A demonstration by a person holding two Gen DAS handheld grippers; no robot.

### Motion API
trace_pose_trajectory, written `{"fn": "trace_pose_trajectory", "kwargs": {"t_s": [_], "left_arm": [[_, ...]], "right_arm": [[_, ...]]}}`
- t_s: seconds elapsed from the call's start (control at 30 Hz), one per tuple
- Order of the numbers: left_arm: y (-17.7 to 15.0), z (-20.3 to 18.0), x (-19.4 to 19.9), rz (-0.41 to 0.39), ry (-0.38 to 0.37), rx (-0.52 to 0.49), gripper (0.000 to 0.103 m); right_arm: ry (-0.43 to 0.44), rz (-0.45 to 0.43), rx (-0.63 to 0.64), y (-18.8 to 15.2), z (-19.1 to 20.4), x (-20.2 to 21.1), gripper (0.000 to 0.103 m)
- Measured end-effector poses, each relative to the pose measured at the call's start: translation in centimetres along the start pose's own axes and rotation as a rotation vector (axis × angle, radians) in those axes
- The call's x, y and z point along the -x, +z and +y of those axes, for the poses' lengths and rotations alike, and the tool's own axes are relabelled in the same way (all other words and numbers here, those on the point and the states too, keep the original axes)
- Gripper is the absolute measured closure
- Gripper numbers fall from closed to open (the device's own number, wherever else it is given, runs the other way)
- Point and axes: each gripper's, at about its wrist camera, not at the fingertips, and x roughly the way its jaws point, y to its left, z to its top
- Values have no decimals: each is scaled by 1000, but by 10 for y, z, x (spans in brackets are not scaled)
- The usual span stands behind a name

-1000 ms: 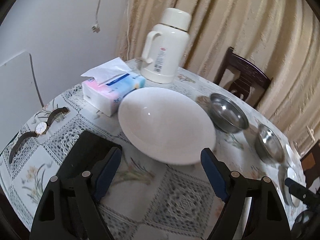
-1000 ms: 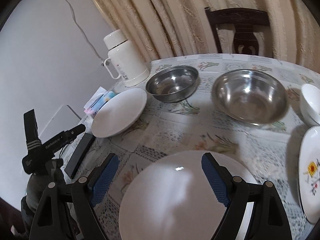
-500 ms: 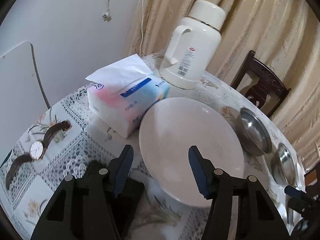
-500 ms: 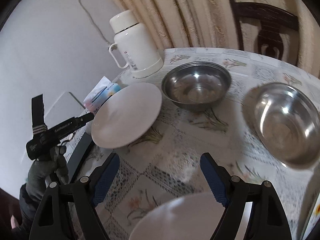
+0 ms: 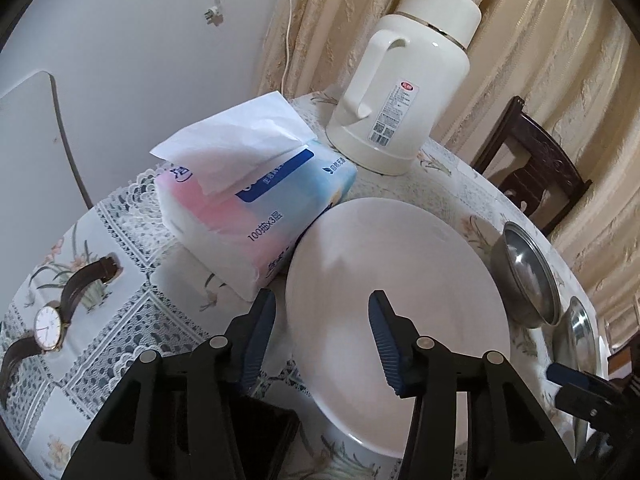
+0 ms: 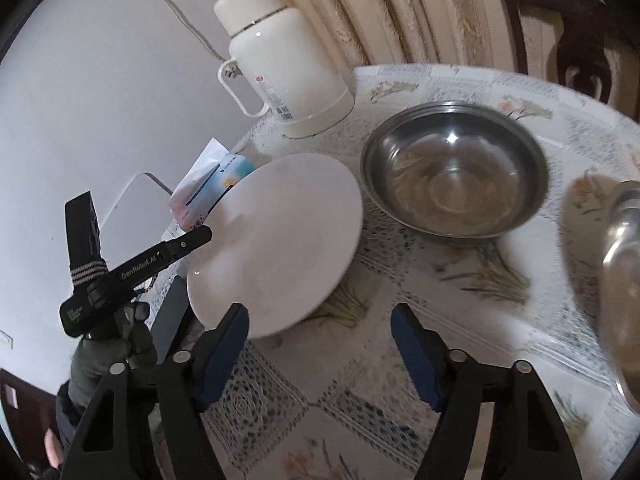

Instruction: Organize plates and bowls

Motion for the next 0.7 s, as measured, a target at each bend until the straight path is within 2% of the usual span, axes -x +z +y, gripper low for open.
{"fn": "trace_pose_trajectory", "kwargs": {"t_s": [0.27,0.43,0.7], "left_arm": [[1,-3,-9,12,-14,-25,55],[1,1,-11,14,-20,-25,62],[-1,5,-20,27,-38,-23,63]], "right_arm": [[10,40,-33,12,-5,-25,47],[7,57,-36,16,-5,-38,50],[-2,70,-60,27,-9,-61,60]]}}
